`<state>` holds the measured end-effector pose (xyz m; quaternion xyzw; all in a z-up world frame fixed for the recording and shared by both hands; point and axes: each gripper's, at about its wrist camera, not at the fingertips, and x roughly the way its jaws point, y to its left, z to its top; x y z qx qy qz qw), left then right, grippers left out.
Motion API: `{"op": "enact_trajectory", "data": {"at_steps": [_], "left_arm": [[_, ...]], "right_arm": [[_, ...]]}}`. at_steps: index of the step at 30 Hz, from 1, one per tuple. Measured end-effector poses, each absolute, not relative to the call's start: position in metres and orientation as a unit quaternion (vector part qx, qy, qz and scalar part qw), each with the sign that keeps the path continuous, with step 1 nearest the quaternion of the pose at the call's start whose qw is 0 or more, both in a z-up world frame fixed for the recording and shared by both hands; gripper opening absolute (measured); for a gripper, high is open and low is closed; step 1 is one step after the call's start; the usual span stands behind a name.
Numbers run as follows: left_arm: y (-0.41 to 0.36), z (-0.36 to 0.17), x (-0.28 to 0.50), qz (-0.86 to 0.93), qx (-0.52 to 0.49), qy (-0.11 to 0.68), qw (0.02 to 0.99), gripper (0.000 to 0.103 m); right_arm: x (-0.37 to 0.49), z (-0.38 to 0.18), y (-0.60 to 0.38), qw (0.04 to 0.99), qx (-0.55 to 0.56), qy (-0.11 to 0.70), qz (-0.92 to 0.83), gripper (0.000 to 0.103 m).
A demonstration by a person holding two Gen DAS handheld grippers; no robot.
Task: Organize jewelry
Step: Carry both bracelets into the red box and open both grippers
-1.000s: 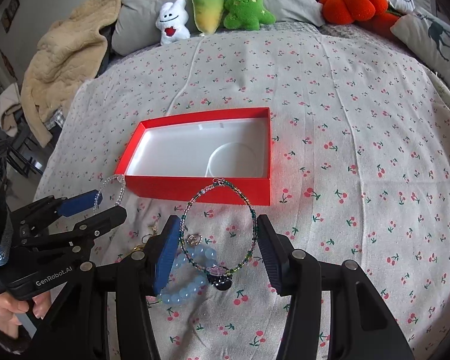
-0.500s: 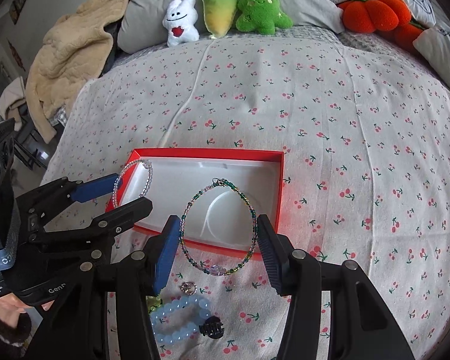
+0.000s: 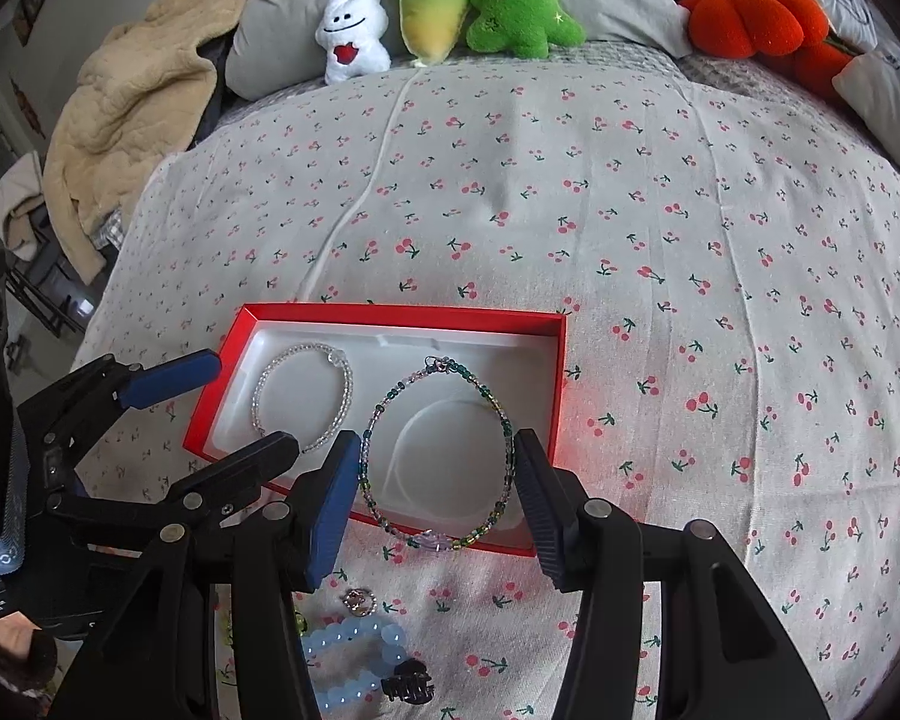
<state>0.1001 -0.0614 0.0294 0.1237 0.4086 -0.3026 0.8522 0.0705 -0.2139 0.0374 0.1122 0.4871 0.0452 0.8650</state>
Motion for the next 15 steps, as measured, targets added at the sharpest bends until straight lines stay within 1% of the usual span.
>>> {"op": "enact_trajectory", "data": {"at_steps": [4, 10, 15], "left_arm": [[-0.057, 0.032, 0.092, -0.298, 0.136, 0.404, 0.854, 0.076], [-0.047, 0.033, 0.083, -0.289, 0.143, 0.409, 0.854, 0.080], [-0.043, 0.035, 0.078, -0.274, 0.146, 0.425, 0.850, 0.083]], "right_arm": [[0.075, 0.038, -0.210, 0.865, 0.108, 0.488, 0.047, 0.055], [0.080, 0.040, -0.204, 0.864, 0.098, 0.491, 0.052, 0.062], [0.074, 0.048, -0.203, 0.859, 0.099, 0.500, 0.047, 0.064]]}}
